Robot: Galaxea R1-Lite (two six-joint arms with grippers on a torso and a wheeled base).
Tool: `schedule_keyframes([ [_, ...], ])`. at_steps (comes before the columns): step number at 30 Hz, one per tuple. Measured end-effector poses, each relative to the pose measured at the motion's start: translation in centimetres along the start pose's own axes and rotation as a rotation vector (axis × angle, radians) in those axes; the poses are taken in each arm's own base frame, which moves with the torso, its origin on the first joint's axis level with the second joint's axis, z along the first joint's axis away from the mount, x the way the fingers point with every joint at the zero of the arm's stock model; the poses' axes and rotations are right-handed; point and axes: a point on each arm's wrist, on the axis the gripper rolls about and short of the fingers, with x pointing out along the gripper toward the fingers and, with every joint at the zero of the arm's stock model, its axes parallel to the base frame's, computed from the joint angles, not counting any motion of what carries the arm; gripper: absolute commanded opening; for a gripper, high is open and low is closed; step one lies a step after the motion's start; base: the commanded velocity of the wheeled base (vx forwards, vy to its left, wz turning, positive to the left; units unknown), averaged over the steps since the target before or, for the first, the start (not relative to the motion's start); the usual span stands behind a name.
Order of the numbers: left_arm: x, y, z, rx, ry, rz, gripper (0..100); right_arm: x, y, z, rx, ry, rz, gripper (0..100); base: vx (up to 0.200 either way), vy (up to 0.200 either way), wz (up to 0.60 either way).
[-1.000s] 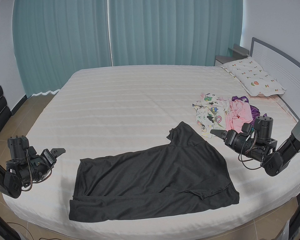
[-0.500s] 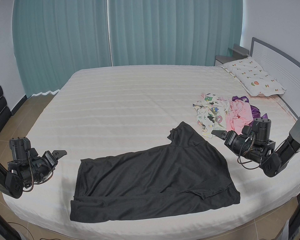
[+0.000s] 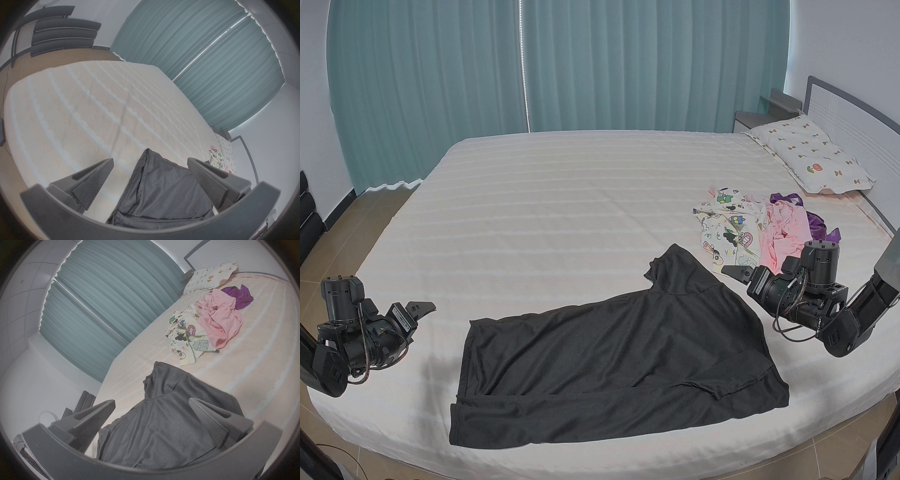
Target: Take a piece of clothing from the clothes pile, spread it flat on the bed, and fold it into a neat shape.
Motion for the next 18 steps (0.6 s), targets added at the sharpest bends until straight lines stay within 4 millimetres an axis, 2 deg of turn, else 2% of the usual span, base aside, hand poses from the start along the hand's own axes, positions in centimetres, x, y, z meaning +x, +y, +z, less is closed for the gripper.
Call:
schedule_keyframes([
  [9,0.8,-0.7,-1.3,-0.032,0.064,-0.020,100,0.4,-0.4,-0.4,0.006,0.014,-0.012,100,0.200,0.000,0.00],
  [18,2.4,-0.2,-2.2,-0.042,0.118,0.013,100,0.7,-0.7,-0.7,0.007,0.025,-0.018,100,0.000,0.000,0.00],
])
